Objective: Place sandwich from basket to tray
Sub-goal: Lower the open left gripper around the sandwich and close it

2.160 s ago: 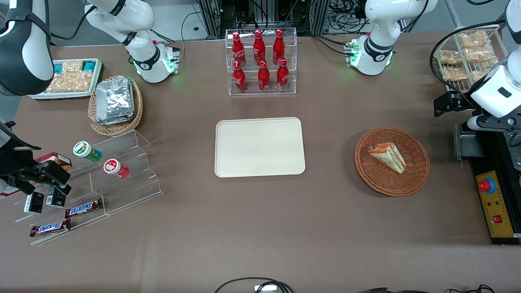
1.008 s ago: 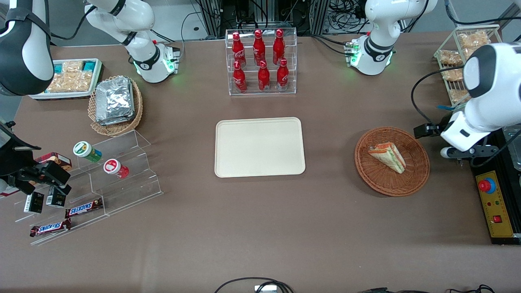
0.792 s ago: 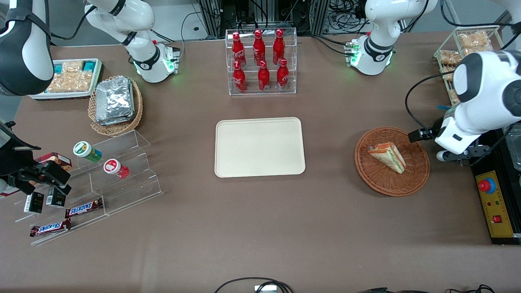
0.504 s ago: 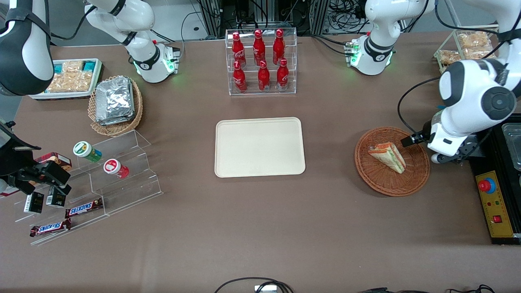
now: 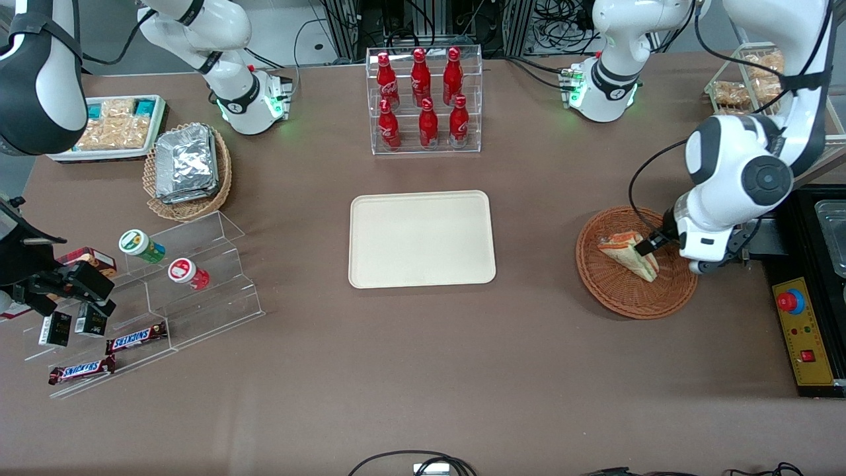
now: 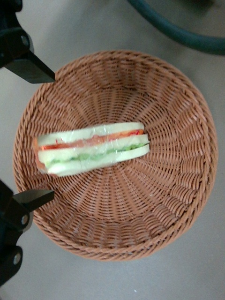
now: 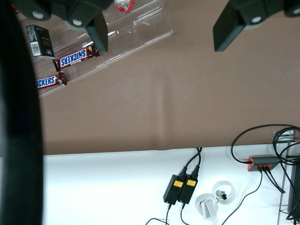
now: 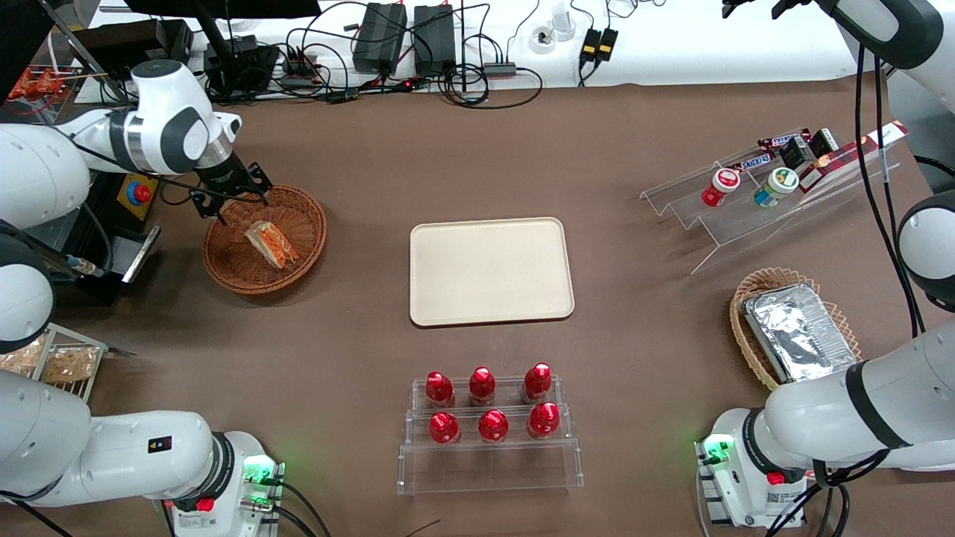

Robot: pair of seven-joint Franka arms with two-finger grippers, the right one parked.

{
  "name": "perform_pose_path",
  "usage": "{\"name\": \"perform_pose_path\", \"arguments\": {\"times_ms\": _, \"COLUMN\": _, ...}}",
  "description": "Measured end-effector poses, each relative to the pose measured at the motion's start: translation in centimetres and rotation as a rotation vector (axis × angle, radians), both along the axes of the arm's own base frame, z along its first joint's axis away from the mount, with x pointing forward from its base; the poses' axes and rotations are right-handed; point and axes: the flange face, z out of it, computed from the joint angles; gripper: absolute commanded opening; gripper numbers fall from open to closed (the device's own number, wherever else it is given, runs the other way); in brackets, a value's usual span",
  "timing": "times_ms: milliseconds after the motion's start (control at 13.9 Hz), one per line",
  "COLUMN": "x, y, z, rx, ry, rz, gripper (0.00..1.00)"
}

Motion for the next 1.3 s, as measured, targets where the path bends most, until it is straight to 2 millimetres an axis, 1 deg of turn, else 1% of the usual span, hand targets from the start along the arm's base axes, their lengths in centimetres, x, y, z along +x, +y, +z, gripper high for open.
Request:
{"name": "perform_pose_path", "arguments": {"times_ms": 144, "x": 0.2, "y": -1.2, "z": -1.1, "rx": 0.002, "ry": -0.006, "rz": 0.032, "gripper": 1.00}}
{"name": "perform_pose_path", "arguments": {"times_ms": 288, "x": 0.3, "y": -1.7, "z": -2.1, "rx": 0.001, "ry": -0.006, "rz": 0.049, "gripper": 1.00}}
{"name": "perform_pose_path", "arguments": {"times_ms": 504, "x": 0.0, "y": -1.5, "z": -3.6, "rx": -0.002, "ry": -0.016, "rz": 0.055, "gripper": 1.00}}
{"name": "perform_pose_path", "arguments": {"times_ms": 936, "x": -1.5, "y": -1.0, "z": -6.9, "rx": -0.009, "ry": -0.023, "rz": 0.066, "gripper": 1.00}}
{"name": "perform_pose_path", "arguments": {"times_ms": 1080, "x": -1.6, "y": -0.8, "z": -7.9, "rx": -0.010, "ry": -0.020, "rz": 0.070, "gripper": 1.00}}
{"name": "perform_pose_path", "arguments": {"times_ms": 1152, "x": -1.7, "y": -0.7, "z": -8.2, "rx": -0.010, "ry": -0.015, "rz": 0.073, "gripper": 0.98}}
{"name": "perform_pose_path", "arguments": {"times_ms": 1224, "x": -1.7, "y": -0.6, "z": -8.6, "rx": -0.010, "ry": -0.010, "rz": 0.075, "gripper": 0.78}}
{"name": "perform_pose_path", "arguments": {"times_ms": 1296, "x": -1.7, "y": -0.5, "z": -8.8, "rx": -0.011, "ry": -0.010, "rz": 0.076, "gripper": 0.36}}
